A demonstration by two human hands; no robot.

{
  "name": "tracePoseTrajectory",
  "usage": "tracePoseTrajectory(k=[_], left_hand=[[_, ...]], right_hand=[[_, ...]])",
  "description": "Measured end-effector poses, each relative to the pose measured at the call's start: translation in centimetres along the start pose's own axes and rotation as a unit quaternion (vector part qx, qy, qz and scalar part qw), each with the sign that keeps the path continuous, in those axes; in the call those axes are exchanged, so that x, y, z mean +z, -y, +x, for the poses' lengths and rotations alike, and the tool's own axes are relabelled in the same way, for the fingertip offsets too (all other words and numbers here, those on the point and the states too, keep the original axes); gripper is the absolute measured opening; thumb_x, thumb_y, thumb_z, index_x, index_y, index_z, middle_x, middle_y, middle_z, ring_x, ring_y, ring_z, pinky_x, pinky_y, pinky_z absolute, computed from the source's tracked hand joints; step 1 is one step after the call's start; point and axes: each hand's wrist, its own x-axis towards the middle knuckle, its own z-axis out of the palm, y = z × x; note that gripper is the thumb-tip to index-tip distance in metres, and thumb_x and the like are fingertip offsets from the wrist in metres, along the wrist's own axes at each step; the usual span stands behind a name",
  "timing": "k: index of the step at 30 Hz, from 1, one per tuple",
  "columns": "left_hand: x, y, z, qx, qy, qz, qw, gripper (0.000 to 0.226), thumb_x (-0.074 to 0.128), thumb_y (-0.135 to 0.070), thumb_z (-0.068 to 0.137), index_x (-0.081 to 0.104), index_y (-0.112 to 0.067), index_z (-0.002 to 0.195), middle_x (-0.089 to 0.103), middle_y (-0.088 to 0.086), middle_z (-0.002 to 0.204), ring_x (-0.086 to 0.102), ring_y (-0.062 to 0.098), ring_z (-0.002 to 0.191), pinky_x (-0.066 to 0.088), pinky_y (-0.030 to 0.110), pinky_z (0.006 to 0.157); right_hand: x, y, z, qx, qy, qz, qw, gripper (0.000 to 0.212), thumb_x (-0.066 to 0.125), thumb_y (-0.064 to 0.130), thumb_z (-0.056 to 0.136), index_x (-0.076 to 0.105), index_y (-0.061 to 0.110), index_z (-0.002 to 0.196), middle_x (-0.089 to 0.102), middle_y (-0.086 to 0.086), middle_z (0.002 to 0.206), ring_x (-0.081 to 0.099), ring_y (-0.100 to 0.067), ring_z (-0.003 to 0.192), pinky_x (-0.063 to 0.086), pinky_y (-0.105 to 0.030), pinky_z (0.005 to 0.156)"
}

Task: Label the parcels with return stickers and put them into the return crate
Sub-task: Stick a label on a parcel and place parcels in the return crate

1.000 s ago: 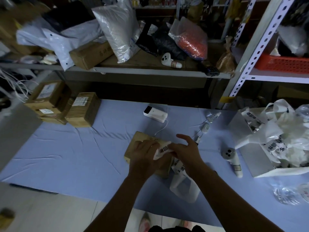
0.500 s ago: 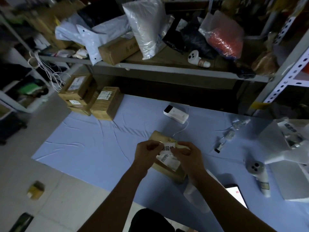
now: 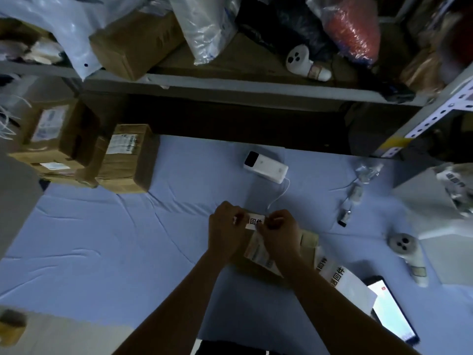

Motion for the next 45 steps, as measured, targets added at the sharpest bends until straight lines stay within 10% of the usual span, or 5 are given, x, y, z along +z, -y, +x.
tracePoseTrajectory(k=[6,17,27,33,45], left_hand=[[-0.5,1.3,0.9,-0.058,0.051,-0.104,0.992,0.039,0.075,-0.031,0.088,0.057,-0.028,0.121,0.066,-0.008,0.093,0.066,0.004,0.083,0.058,0.022,0.069],[-0.7,2.7,0.2,-0.218,0.081,-0.201,0.952,0.015,0.074,-0.030,0.090,0.074,-0.023,0.077,0.074,-0.009,0.075,0.070,0.008,0.075,0.051,0.025,0.066],[-1.8,2.2,-6.7,-0.236,0.196,-0.313,0.899,0.035,0.073,-0.032,0.093,0.062,-0.044,0.123,0.072,-0.021,0.110,0.067,-0.006,0.103,0.054,0.013,0.081],[-4.0,-0.2,-12.2,-0.266,0.041,-0.365,0.891,0.051,0.068,-0.033,0.094,0.053,-0.032,0.143,0.065,-0.009,0.133,0.063,0.009,0.121,0.052,0.035,0.103],[-20.8,5.0,-25.0,-0.315,-0.225,-0.345,0.855,0.034,0.075,-0.027,0.089,0.069,-0.034,0.122,0.077,-0.007,0.103,0.069,0.009,0.086,0.054,0.016,0.066]], right_hand=[[0.9,-0.9,0.1,-0.030,-0.010,-0.093,0.995,0.016,0.079,0.037,0.085,0.072,0.031,0.099,0.070,0.009,0.093,0.067,-0.008,0.077,0.059,-0.030,0.068],[-3.3,-1.9,-1.9,-0.013,-0.093,-0.166,0.982,0.011,0.076,0.039,0.084,0.075,0.036,0.095,0.056,0.008,0.102,0.059,-0.014,0.090,0.052,-0.032,0.067],[-6.4,-5.7,-3.6,0.103,-0.034,-0.150,0.983,0.070,0.077,0.065,0.074,0.063,0.015,0.122,0.070,-0.005,0.104,0.066,-0.025,0.093,0.055,-0.038,0.079],[-6.4,-4.6,-5.7,-0.012,0.041,-0.032,0.999,0.052,0.080,0.061,0.061,0.067,0.033,0.103,0.074,0.011,0.087,0.072,-0.013,0.080,0.063,-0.045,0.071],[6.3,4.7,-18.0,-0.163,0.256,-0.082,0.949,0.063,0.076,0.066,0.059,0.068,0.038,0.115,0.072,0.017,0.105,0.069,-0.008,0.095,0.060,-0.042,0.083]])
